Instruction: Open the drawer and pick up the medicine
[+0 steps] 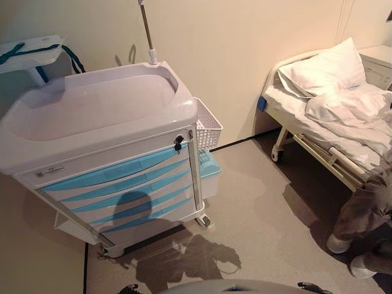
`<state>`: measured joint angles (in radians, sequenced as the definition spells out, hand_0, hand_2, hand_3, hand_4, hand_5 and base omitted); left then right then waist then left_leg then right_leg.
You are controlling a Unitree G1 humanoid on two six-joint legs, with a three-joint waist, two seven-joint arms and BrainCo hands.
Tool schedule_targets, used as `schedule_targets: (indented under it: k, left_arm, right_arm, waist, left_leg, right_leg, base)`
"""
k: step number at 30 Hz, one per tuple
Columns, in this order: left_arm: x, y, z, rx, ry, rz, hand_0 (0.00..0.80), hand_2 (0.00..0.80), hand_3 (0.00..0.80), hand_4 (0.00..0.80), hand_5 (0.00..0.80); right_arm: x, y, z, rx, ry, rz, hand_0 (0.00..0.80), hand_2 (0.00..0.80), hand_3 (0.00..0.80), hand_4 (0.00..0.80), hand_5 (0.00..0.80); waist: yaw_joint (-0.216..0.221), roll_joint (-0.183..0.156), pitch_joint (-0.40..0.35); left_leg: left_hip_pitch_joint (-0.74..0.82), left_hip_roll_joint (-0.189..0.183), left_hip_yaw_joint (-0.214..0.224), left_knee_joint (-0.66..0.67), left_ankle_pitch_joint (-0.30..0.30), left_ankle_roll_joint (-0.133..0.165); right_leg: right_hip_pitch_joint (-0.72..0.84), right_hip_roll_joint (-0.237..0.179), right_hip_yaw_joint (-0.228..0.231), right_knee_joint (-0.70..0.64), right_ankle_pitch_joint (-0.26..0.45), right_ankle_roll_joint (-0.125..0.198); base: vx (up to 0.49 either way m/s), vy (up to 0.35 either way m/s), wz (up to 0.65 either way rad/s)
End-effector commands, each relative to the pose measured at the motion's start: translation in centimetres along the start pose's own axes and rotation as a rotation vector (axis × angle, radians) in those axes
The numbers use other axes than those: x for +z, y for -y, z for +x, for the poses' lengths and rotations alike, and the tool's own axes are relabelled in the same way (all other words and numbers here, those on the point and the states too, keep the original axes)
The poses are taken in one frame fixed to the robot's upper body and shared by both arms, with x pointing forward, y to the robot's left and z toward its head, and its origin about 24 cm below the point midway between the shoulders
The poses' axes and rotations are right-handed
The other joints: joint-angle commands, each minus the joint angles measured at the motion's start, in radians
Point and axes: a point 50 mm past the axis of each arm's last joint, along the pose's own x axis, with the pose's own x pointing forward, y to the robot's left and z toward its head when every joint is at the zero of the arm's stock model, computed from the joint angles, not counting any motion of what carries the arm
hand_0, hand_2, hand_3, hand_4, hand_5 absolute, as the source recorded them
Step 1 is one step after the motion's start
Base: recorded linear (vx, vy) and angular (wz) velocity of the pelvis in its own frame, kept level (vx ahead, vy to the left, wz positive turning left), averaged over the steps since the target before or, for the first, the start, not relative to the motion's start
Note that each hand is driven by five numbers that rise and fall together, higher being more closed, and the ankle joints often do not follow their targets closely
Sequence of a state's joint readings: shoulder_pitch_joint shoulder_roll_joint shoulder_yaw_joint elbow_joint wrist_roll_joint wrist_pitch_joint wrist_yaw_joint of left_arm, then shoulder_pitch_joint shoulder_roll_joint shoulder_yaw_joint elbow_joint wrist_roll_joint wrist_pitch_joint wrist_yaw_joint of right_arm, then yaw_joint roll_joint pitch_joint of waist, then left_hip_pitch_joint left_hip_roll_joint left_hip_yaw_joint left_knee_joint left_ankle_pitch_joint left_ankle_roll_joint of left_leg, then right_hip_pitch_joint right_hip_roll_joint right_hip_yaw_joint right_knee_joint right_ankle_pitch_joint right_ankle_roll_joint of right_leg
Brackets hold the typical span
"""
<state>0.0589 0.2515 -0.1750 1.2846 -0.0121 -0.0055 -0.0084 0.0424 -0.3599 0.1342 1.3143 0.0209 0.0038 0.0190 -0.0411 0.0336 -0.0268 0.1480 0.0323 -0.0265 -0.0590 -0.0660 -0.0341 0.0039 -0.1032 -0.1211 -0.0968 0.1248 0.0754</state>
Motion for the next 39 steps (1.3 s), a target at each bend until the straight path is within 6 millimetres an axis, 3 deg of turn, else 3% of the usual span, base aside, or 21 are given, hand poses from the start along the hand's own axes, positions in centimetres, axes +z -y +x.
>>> schedule_targets:
  k: [1,26,32,35,37,39]
  left_arm:
    - [1.3,-1.4,0.2,0.033,0.003,0.009,0.0,0.0,0.0,0.0,0.0]
    - [2.2,-1.8,0.2,0.046,0.036,0.017,0.0,0.0,0.0,0.0,0.0]
    - [4.5,-2.4,0.2,0.072,0.113,-0.002,0.0,0.0,0.0,0.0,0.0]
    - [7.9,-3.6,-0.2,0.115,0.239,-0.066,0.0,0.0,0.0,0.0,0.0]
    - [7.9,-3.6,-0.2,0.115,0.239,-0.066,0.0,0.0,0.0,0.0,0.0]
    - [10.8,-4.5,-0.8,0.133,0.359,-0.138,0.0,0.0,0.0,0.0,0.0]
  right_arm:
    - [1.4,-1.4,0.2,0.044,0.017,-0.033,0.0,0.0,0.0,0.0,0.0]
    - [1.9,-1.2,0.2,0.037,0.034,-0.035,0.0,0.0,0.0,0.0,0.0]
    - [2.9,-0.4,0.2,0.007,0.059,-0.04,0.0,0.0,0.0,0.0,0.0]
    - [4.1,1.0,0.2,-0.039,0.094,-0.036,0.0,0.0,0.0,0.0,0.0]
    - [4.1,1.0,0.2,-0.04,0.094,-0.036,0.0,0.0,0.0,0.0,0.0]
    - [4.7,1.7,0.2,-0.064,0.11,-0.03,0.0,0.0,0.0,0.0,0.0]
  waist:
    - [-0.022,-0.059,0.008]
    - [-0.025,-0.055,0.021]
    - [-0.032,-0.046,0.056]
    - [-0.035,-0.047,0.102]
    - [-0.035,-0.047,0.101]
    - [-0.036,-0.055,0.146]
  left_leg:
    - [-0.071,-0.034,0.004,-0.018,0.053,0.009]
    - [-0.093,-0.033,0.001,-0.025,0.067,0.005]
    - [-0.168,-0.04,0.002,-0.028,0.094,0.001]
    - [-0.246,-0.044,-0.005,-0.022,0.119,0.002]
    - [-0.247,-0.044,-0.005,-0.021,0.119,0.002]
    - [-0.311,-0.049,-0.011,0.028,0.119,0.007]
  right_leg:
    - [0.053,0.009,0.013,0.024,-0.07,0.048]
    - [0.027,0.01,0.011,0.02,-0.058,0.049]
    - [-0.043,0.008,0.011,0.01,-0.031,0.053]
    - [-0.123,0.008,0.011,0.015,-0.005,0.05]
    - [-0.124,0.008,0.011,0.015,-0.005,0.05]
    - [-0.185,0.003,0.011,0.053,-0.003,0.046]
  base:
    - [0.0,0.0,0.0]
    - [-0.009,0.0,0.0]
    - [-0.128,0.009,0.0]
    - [-0.175,0.016,-0.01]
    - [-0.078,0.003,0.02]
    - [-0.208,0.013,0.04]
